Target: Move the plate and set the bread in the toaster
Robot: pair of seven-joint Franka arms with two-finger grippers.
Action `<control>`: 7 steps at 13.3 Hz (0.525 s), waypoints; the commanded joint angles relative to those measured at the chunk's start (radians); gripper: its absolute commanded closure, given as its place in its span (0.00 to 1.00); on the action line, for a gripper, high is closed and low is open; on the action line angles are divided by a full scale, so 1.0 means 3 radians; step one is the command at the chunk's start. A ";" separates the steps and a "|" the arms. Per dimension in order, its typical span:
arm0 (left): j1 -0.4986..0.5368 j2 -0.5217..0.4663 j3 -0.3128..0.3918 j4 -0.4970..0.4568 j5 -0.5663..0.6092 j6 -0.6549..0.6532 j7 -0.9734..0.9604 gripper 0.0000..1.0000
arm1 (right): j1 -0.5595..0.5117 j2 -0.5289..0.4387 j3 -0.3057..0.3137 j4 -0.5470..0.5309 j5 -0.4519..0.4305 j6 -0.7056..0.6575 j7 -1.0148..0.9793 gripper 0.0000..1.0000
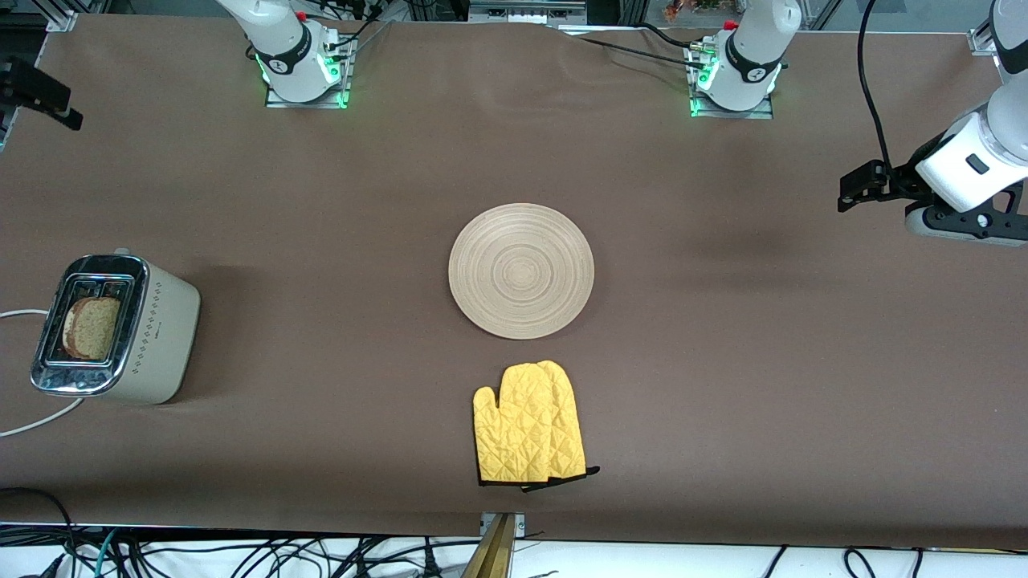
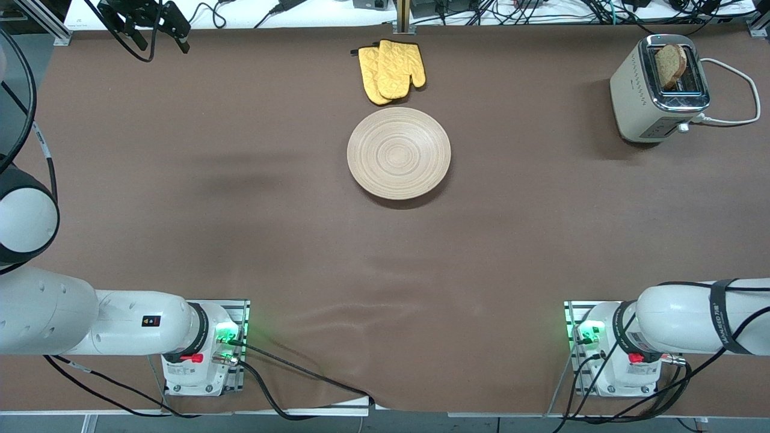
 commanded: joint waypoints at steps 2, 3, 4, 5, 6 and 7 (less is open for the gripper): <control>-0.0006 -0.0039 0.0010 -0.0017 -0.0032 -0.0033 0.0012 0.00 | 0.0111 -0.0019 0.0009 -0.0092 0.0043 0.0024 0.0030 0.00; -0.0006 -0.0044 0.0010 -0.0017 -0.0032 -0.0033 0.0012 0.00 | 0.0111 -0.0004 0.0009 -0.0092 0.0043 0.0034 0.0030 0.00; -0.0006 -0.0039 0.0010 -0.0017 -0.0032 -0.0033 0.0012 0.00 | 0.0111 0.0001 0.0009 -0.0092 0.0043 0.0039 0.0030 0.00; -0.0006 -0.0039 0.0010 -0.0017 -0.0032 -0.0033 0.0012 0.00 | 0.0116 0.0001 0.0009 -0.0097 0.0043 0.0034 0.0025 0.00; -0.0006 -0.0039 0.0010 -0.0017 -0.0032 -0.0033 0.0012 0.00 | 0.0121 0.0001 0.0009 -0.0102 0.0038 0.0034 0.0025 0.00; -0.0006 -0.0039 0.0010 -0.0017 -0.0032 -0.0033 0.0017 0.00 | 0.0126 0.0001 0.0009 -0.0102 0.0033 0.0024 0.0020 0.00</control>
